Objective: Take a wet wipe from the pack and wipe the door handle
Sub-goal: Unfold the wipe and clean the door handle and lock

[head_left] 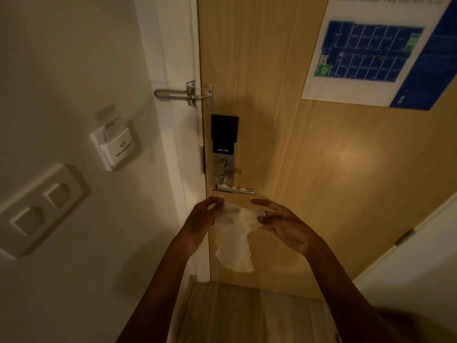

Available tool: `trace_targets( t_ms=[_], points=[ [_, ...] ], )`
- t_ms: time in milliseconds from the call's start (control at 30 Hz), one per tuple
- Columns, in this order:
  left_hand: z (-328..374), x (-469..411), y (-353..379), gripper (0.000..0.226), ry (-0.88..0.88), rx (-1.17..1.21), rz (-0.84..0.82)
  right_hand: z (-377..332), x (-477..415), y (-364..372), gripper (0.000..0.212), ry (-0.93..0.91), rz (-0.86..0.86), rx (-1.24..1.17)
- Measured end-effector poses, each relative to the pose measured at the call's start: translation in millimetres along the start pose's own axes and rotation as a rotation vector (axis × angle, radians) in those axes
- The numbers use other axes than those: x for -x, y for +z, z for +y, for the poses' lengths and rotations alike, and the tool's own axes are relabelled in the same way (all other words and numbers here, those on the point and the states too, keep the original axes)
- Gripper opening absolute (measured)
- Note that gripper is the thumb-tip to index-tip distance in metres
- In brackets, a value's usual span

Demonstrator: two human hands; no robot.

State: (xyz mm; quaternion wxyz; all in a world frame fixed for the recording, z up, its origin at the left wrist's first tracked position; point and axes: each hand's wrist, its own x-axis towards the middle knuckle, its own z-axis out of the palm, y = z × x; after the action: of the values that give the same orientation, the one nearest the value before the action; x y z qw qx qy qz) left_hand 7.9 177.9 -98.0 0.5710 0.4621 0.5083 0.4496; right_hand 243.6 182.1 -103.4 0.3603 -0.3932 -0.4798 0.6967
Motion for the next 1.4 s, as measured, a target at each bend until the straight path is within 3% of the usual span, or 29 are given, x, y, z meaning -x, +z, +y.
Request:
trace_targets(
  t_ms=[100, 233, 433, 567, 700, 800, 867, 1000, 1067, 1267, 1400],
  points=[
    [1, -2, -2, 0.025, -0.012, -0.002, 0.046, -3, -4, 6, 0.043, -0.039, 0.081, -0.085],
    [3, -1, 0, 0.019, -0.025, 0.053, 0.054, -4, -9, 12, 0.046, -0.014, 0.093, -0.180],
    [1, -4, -7, 0.015, -0.039, 0.069, 0.080, 4, -10, 12, 0.053, 0.160, 0.019, -0.033],
    [5, -1, -12, 0.014, -0.049, 0.097, 0.079, -6, -15, 16, 0.044, 0.129, 0.119, -0.027],
    [5, -5, -16, 0.017, -0.043, 0.040, 0.115, -12, -18, 20, 0.037, 0.051, 0.234, 0.130],
    [7, -6, -17, 0.019, -0.063, 0.047, 0.092, -9, -22, 23, 0.034, 0.032, 0.263, 0.044],
    [5, -5, -20, 0.030, -0.107, 0.041, 0.036, -6, -24, 23, 0.034, 0.064, 0.272, -0.022],
    [-5, -4, -30, 0.076, -0.216, -0.135, -0.179, -8, -19, 21, 0.041, 0.159, 0.151, -0.071],
    [-5, -3, -32, 0.081, -0.222, -0.185, -0.226, -9, -15, 20, 0.048, 0.185, 0.092, -0.001],
    [1, -8, -36, 0.064, -0.153, -0.259, -0.226, -10, -15, 22, 0.050, 0.239, 0.118, 0.274],
    [1, -6, -38, 0.052, -0.122, -0.215, -0.193, -9, -16, 19, 0.049, 0.237, 0.137, 0.298]
  ],
)
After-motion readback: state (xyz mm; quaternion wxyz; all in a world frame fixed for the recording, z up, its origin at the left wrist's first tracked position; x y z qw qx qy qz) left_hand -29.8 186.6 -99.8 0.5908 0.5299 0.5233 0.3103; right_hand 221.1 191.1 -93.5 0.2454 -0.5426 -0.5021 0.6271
